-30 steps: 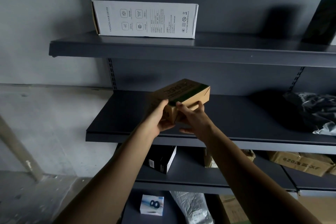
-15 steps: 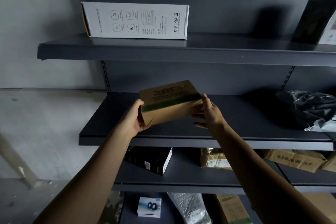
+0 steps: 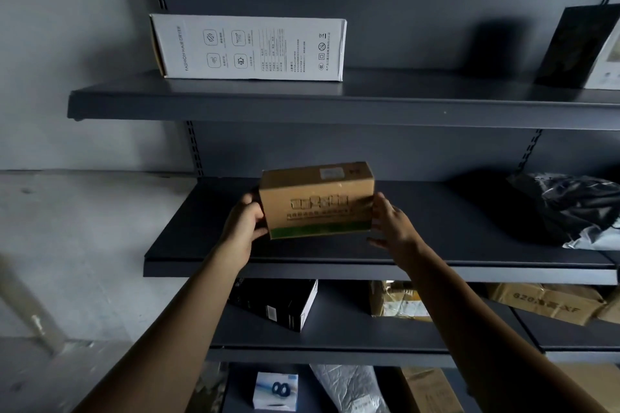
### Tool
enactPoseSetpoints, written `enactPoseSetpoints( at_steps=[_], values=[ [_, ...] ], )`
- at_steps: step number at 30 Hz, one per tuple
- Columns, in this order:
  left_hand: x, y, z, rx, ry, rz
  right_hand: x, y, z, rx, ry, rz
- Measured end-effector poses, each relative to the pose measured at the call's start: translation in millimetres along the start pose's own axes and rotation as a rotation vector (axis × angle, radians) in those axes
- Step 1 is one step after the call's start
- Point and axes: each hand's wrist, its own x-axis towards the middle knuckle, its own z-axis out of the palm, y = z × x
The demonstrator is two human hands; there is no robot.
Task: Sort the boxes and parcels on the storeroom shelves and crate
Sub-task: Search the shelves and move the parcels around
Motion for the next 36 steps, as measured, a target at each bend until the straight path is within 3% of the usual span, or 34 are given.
enactPoseSetpoints(
  at_steps=[4,16,21,25,27,30,36],
  values=[
    [-1,-3,1,-0.124,-0.012,0.005,1,3,1,0.029,-0.024,0.019],
    [2,-15,-3,0.140,0.022,0.136,0,4,0,0.069,-0.141,0.114],
    [-1,-14,4,0.133,-0.002,0.122,0,10,3,0.248,-0.116,0.101],
    [-5,-19,25,-0.016,0.059,-0.113,-2,5,14,0.315,-0.092,0.062],
    [-11,-21,43,-0.027,-0.033,-0.209,-6,2,26,0.268,-0.091,0.017],
    [-19,-21,64,-0.036,-0.148,-0.238,-12,-1,40,0.188,-0.121,-0.031],
    [-17,-6,46,-0.305,-0.154,-0.331,-16,-9,25,0.104,-0.101,0.014]
  ],
)
